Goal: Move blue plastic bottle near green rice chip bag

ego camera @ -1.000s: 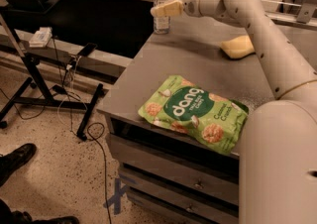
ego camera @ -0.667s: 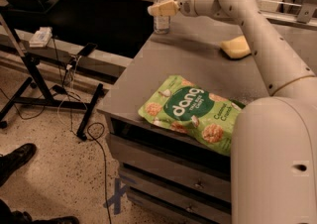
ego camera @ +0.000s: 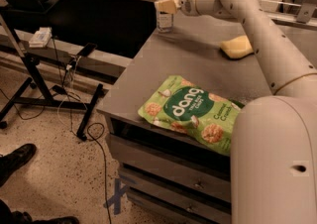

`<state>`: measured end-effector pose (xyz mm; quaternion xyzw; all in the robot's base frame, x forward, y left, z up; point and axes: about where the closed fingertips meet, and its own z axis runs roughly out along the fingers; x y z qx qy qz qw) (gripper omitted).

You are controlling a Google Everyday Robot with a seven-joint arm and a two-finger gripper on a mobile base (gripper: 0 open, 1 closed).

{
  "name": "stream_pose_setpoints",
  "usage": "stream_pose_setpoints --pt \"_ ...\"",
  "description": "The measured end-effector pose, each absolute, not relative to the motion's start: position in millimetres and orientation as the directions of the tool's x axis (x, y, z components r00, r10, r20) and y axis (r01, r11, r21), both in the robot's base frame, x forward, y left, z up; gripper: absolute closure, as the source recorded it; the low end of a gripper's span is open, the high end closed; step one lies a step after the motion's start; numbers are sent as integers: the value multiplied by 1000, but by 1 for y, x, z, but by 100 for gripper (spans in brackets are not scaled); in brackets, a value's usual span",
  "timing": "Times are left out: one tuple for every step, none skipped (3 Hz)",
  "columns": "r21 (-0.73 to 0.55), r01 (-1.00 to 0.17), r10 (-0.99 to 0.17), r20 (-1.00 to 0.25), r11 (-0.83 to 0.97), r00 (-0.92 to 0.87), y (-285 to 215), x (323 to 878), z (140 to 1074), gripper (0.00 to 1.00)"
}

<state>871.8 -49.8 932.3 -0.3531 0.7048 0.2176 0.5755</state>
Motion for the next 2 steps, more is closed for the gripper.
stream_pose_setpoints --pt "-87 -739 -228 -969 668 -92 -64 858 948 87" --pt "-61 -737 -200 -974 674 -102 -87 829 971 100"
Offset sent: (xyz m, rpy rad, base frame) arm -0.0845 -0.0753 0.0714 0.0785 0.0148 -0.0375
